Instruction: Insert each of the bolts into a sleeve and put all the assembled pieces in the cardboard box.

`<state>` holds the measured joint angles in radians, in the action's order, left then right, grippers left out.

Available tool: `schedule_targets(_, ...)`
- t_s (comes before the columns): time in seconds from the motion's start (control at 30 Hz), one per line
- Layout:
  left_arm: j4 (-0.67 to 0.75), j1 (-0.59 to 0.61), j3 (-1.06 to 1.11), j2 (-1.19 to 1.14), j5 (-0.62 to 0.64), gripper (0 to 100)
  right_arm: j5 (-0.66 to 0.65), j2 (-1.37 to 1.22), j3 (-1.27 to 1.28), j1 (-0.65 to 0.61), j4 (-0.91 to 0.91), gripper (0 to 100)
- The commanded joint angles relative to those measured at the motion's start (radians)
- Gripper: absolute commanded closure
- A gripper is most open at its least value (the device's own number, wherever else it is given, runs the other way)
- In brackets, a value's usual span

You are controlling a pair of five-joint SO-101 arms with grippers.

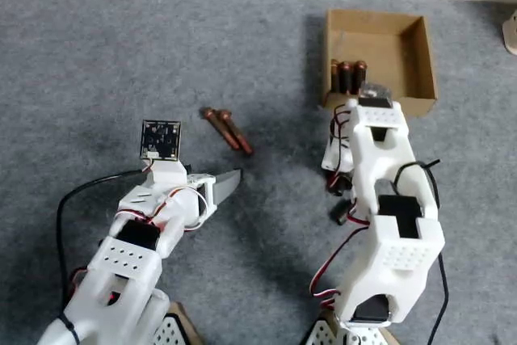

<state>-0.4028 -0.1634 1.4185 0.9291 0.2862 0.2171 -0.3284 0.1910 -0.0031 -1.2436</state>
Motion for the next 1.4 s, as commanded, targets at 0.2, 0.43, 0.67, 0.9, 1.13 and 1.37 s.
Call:
schedule_targets(0.2, 0.020, 0.007, -0.015, 0.012, -0.017, 66, -0.012, 0.302, -0.102, -0.048, -0.211, 99.4)
schedule_targets(0.43, -0.190, 0.033, -0.211, 0.002, 0.037, 66, -0.005, 0.526, -0.035, -0.076, -0.209, 99.4)
schedule_targets(0.67, -0.381, 0.054, -0.395, -0.001, 0.204, 66, 0.031, 0.685, 0.027, -0.087, -0.209, 99.4)
schedule_targets(0.9, -0.379, 0.090, -0.458, -0.196, 0.308, 66, 0.043, 0.911, 0.077, -0.087, -0.211, 99.4)
schedule_targets(1.13, -0.457, 0.153, -0.705, -0.530, 0.374, 66, 0.035, 1.145, 0.171, -0.082, -0.211, 99.4)
schedule_targets(1.37, -0.537, 0.154, -0.941, -0.756, 0.456, 67, 0.034, 1.294, 0.263, -0.082, -0.211, 99.4)
